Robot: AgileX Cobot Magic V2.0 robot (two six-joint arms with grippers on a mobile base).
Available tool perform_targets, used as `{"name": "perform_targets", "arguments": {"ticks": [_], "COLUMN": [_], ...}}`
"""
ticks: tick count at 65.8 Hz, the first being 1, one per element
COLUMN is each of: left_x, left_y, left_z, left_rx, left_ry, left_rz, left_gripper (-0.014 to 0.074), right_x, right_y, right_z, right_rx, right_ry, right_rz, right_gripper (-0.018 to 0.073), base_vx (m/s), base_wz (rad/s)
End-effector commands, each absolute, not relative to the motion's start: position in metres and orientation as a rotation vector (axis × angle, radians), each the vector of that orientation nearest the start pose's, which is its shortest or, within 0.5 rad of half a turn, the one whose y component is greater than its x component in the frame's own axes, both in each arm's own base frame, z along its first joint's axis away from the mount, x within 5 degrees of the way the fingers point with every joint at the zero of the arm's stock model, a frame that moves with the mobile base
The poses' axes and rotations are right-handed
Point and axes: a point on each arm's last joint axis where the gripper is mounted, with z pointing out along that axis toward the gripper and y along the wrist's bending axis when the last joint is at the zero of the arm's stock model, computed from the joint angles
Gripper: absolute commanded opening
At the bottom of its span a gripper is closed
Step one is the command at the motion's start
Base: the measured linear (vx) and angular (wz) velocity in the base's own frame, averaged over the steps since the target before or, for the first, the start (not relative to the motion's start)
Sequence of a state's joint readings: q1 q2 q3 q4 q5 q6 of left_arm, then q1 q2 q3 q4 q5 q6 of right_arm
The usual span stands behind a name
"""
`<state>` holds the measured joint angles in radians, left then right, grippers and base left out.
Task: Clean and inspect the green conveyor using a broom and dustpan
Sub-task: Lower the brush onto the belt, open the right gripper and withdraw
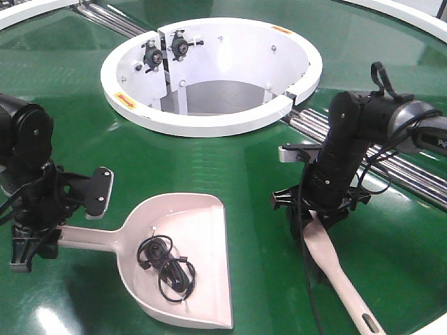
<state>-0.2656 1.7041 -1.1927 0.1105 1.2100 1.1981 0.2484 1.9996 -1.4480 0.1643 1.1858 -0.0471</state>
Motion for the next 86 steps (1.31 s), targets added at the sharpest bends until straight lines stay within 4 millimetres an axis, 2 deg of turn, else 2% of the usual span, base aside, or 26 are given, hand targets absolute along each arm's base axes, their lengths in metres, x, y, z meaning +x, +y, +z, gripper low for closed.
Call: {"name": "perform_targets", "arguments": {"ticks": [1,13,21,35,51,62,71,79,86], "left_x": [0.295,0.295,0.295,0.295,0.295,0.295,0.295,0.295,0.295], "left_y": [-0.076,-0.076,-0.076,-0.076,-0.076,-0.076,-0.076,-0.076,-0.076], "left_z": [0.241,0.241,0.241,0.241,0.241,0.241,0.241,0.241,0.241], "left_rx": [2.203,2.203,2.203,2.203,2.203,2.203,2.203,2.203,2.203], "left_ry": [2.335,2.335,2.335,2.335,2.335,2.335,2.335,2.335,2.335], "left_rz": [0.091,0.091,0.091,0.091,0.091,0.091,0.091,0.091,0.091], "left_gripper": [-0.0022,-0.0022,-0.0022,-0.0022,-0.0022,-0.0022,-0.0022,-0.0022,-0.0022], "right_x": [0.369,0.369,0.368,0.369,0.358,0.339,0.317,0.288,0.252], "right_y": [0.105,0.105,0.106,0.105,0.102,0.098,0.091,0.082,0.071], "right_z": [0.2,0.2,0.205,0.234,0.294,0.345,0.374,0.374,0.373], "right_rx": [-0.386,-0.389,-0.392,-0.38,-0.424,-0.436,-0.408,-0.402,-0.394], "right_ry": [3.12,3.12,3.1,2.941,2.663,2.447,2.261,2.08,1.917], "right_rz": [0.215,0.215,0.217,0.209,0.175,0.155,0.157,0.14,0.118], "right_gripper": [0.0273,0.0484,0.0578,0.0602,0.0591,0.0591,0.0591,0.0591,0.0591], "base_vx": [0.0,0.0,0.0,0.0,0.0,0.0,0.0,0.0,0.0], "base_wz": [0.0,0.0,0.0,0.0,0.0,0.0,0.0,0.0,0.0]}}
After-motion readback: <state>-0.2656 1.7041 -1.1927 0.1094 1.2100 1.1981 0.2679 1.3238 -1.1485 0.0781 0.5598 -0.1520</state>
